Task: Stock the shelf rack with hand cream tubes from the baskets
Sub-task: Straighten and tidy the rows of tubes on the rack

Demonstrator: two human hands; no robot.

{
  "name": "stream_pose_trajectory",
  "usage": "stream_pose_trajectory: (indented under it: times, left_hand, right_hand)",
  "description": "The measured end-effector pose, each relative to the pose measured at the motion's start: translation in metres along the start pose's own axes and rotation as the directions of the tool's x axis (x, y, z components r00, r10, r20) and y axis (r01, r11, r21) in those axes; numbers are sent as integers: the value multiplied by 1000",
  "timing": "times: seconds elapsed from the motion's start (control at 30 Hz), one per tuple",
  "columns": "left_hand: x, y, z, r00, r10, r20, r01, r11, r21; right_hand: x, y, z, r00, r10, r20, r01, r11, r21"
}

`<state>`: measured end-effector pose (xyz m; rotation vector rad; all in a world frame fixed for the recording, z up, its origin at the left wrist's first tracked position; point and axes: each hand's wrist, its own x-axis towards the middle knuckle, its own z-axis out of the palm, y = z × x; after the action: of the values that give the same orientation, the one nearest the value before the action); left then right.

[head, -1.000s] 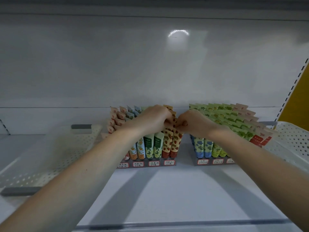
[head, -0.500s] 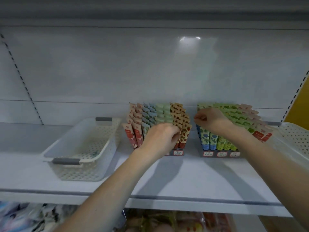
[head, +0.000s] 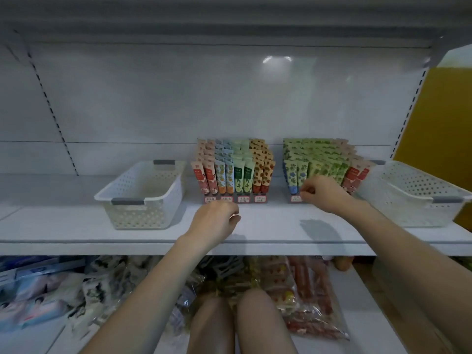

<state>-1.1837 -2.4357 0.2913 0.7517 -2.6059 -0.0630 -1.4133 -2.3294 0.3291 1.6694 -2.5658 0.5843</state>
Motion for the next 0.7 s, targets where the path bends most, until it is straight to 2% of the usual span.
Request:
stream_pose_trajectory:
  times: [0.27, 0.5, 0.7]
  left_hand:
    - [-24, 30, -14, 999, 51, 0, -51, 997, 55]
    - [-31, 69, -11, 987, 149, 67, -157, 976, 153]
    - [-17, 81, -17, 981, 153, 123, -177, 960, 219]
  right_hand:
    - [-53, -7, -16, 998, 26, -48, -28, 999, -35]
    - [-94, 12, -30, 995, 86, -45, -90, 993, -82]
    - [-94, 31, -52, 988, 148, -47, -152, 984, -93]
